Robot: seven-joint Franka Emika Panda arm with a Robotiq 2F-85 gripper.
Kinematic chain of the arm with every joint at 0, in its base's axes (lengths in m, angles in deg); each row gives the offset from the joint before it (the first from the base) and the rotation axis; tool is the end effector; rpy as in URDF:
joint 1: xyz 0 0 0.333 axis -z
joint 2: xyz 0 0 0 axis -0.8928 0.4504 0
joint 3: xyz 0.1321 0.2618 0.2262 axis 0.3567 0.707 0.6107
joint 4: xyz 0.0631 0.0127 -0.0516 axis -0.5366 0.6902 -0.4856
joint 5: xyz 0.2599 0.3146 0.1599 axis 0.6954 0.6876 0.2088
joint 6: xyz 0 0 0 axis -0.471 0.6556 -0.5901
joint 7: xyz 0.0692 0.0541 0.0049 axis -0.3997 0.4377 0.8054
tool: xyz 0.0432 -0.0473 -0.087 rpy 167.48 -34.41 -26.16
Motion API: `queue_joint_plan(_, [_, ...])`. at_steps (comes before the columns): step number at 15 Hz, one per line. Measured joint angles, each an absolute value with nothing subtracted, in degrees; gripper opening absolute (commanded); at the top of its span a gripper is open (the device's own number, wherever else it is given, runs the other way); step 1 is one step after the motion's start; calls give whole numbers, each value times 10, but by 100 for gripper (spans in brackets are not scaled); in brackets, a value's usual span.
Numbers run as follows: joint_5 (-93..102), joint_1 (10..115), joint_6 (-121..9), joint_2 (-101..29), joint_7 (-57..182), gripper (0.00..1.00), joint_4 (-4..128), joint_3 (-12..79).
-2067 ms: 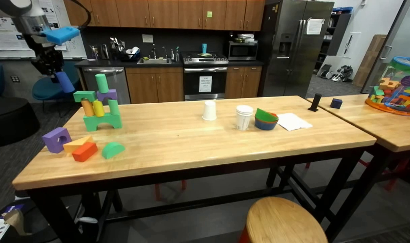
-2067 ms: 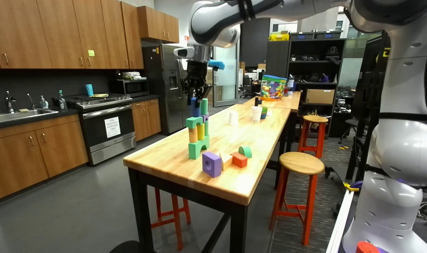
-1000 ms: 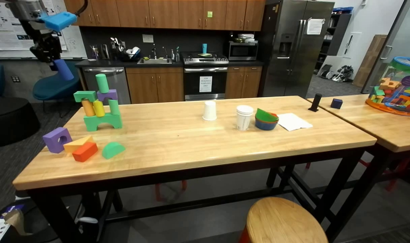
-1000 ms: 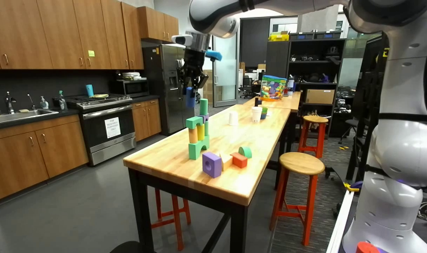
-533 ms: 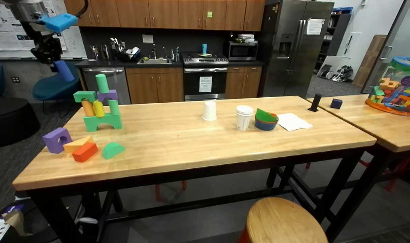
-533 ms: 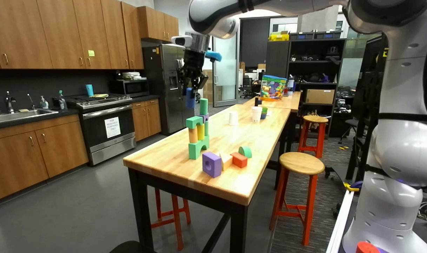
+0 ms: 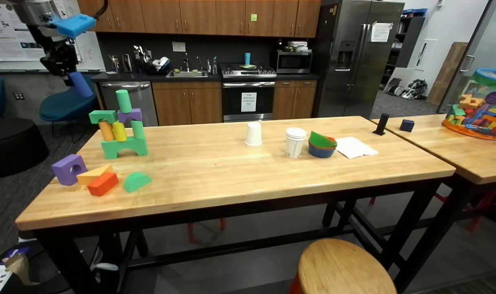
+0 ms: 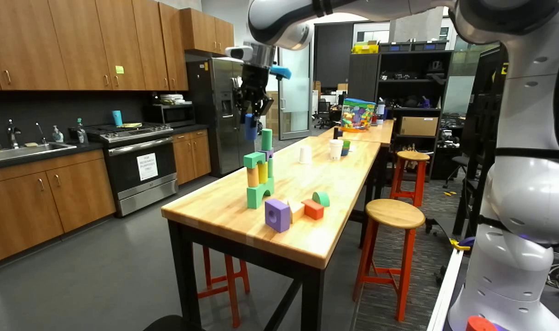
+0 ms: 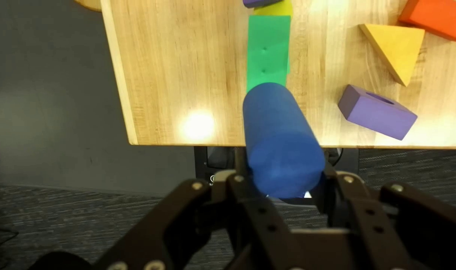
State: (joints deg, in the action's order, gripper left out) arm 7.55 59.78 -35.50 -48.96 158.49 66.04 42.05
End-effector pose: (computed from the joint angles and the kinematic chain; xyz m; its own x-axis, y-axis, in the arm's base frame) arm 0.6490 0.0863 0.6224 -0.1571 0.9876 0.0015 0.9559 0.1517 0.2515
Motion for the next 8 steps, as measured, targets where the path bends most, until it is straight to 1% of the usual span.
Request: queue_joint_plan(8, [67, 598, -355, -479, 1592, 14, 661, 420])
